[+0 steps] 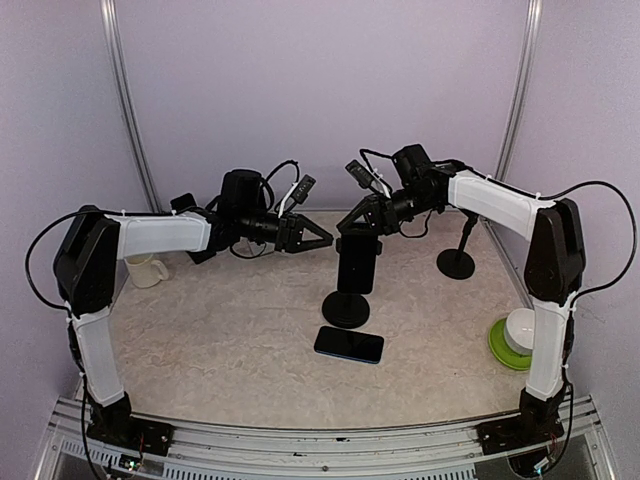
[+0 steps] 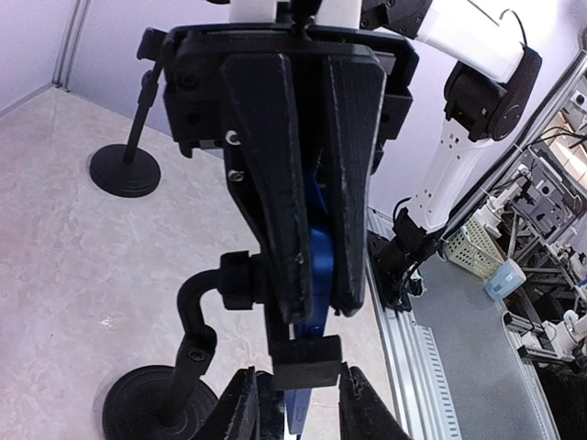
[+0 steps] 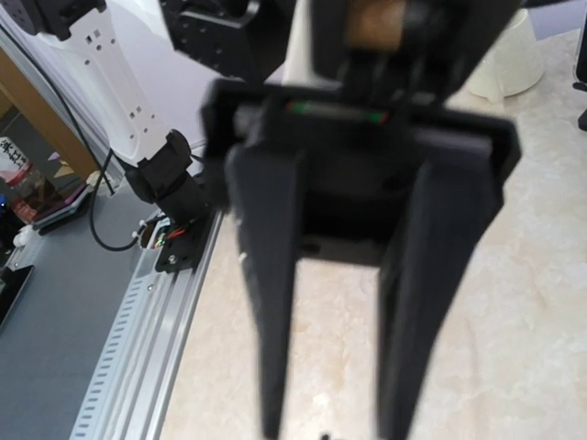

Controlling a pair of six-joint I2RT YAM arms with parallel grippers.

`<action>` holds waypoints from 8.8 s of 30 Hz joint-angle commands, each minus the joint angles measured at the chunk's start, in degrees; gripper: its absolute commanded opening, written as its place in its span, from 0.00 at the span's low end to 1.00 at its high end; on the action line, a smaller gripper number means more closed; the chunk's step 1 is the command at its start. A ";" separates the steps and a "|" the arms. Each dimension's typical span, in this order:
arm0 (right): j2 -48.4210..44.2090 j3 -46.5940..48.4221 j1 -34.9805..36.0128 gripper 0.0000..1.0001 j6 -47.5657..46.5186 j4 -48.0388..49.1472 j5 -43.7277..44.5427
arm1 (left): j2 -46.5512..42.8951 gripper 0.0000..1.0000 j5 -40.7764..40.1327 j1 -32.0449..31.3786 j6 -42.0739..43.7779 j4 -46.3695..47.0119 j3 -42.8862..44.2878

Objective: Place the phone on the phone stand
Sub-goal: Install the phone on the phone stand, then move the phone stand with the phone to the center of the board.

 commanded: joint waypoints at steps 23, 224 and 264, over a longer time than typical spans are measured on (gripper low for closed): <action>1.82 0.68 -0.02 0.17 -0.15 -3.16 5.27 | -3.56 0.69 -0.35 1.88 1.16 0.87 -3.14; 1.05 -1.42 -17.29 0.00 40.49 46.03 32.29 | -47.76 0.99 -36.34 6.89 -5.64 -23.45 -29.31; 5.10 0.93 -17.23 0.00 33.19 39.96 28.28 | -48.55 0.99 -35.46 6.94 -6.88 -22.05 -31.07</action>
